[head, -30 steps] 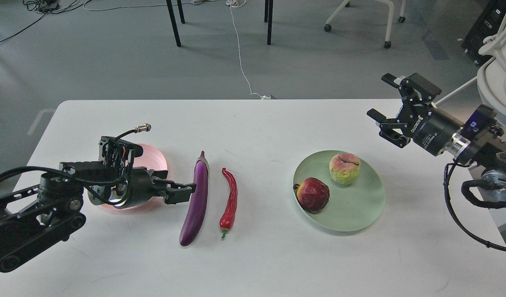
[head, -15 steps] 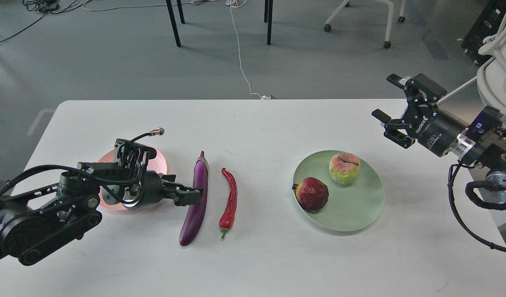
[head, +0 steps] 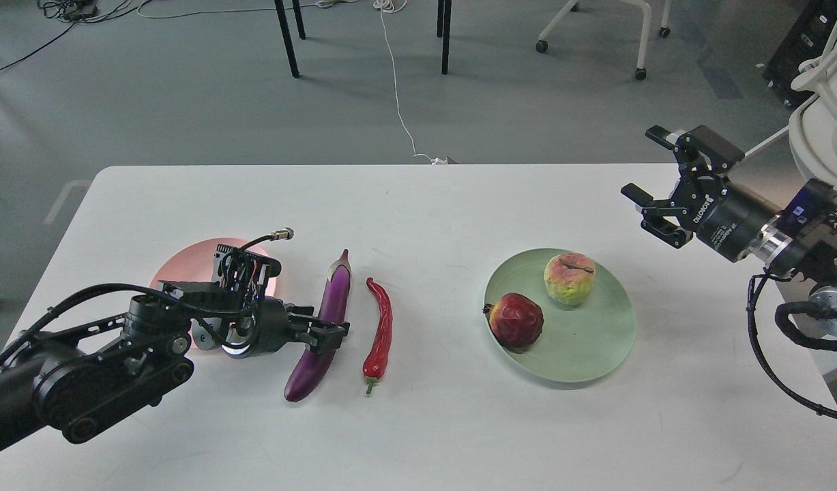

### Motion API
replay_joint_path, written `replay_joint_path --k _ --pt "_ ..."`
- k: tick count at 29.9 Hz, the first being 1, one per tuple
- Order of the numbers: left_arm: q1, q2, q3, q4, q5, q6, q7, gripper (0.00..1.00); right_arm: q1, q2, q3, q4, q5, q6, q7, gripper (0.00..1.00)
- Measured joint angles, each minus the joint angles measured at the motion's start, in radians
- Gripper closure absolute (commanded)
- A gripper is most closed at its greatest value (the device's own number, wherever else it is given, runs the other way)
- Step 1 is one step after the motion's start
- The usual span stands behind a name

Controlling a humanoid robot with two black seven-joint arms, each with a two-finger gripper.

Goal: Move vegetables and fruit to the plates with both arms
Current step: 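Lift the eggplant and lay it on the pink plate, release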

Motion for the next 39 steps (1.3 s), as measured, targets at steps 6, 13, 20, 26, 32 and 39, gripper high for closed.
replay_joint_path --k 6,13,20,26,32,39 --pt "-0.009 -0.001 0.002 0.001 -0.01 0.0 0.011 0.87 -0.001 -0.002 0.0 0.0 0.0 0.0 0.0 0.02" --pt "-0.084 0.064 -0.015 -0.025 -0.103 0.0 0.007 0.85 -0.002 -0.001 0.001 0.0 0.0 0.0 0.0 0.02" --pt "-0.156 0.237 -0.002 0.001 -0.16 0.001 -0.087 0.78 -0.002 -0.001 0.006 0.0 0.0 0.0 0.0 0.02" --pt "-0.141 0.291 0.001 0.13 -0.156 0.014 -0.127 0.5 -0.003 -0.001 0.007 0.0 0.0 0.0 0.0 0.02" --pt "-0.099 0.301 0.001 0.185 -0.138 0.023 -0.144 0.19 -0.003 -0.001 0.008 0.001 0.0 0.0 0.0 0.02" --pt "-0.087 0.321 0.001 0.187 -0.117 0.023 -0.164 0.02 -0.002 -0.001 0.009 0.001 0.0 0.0 0.0 0.02"
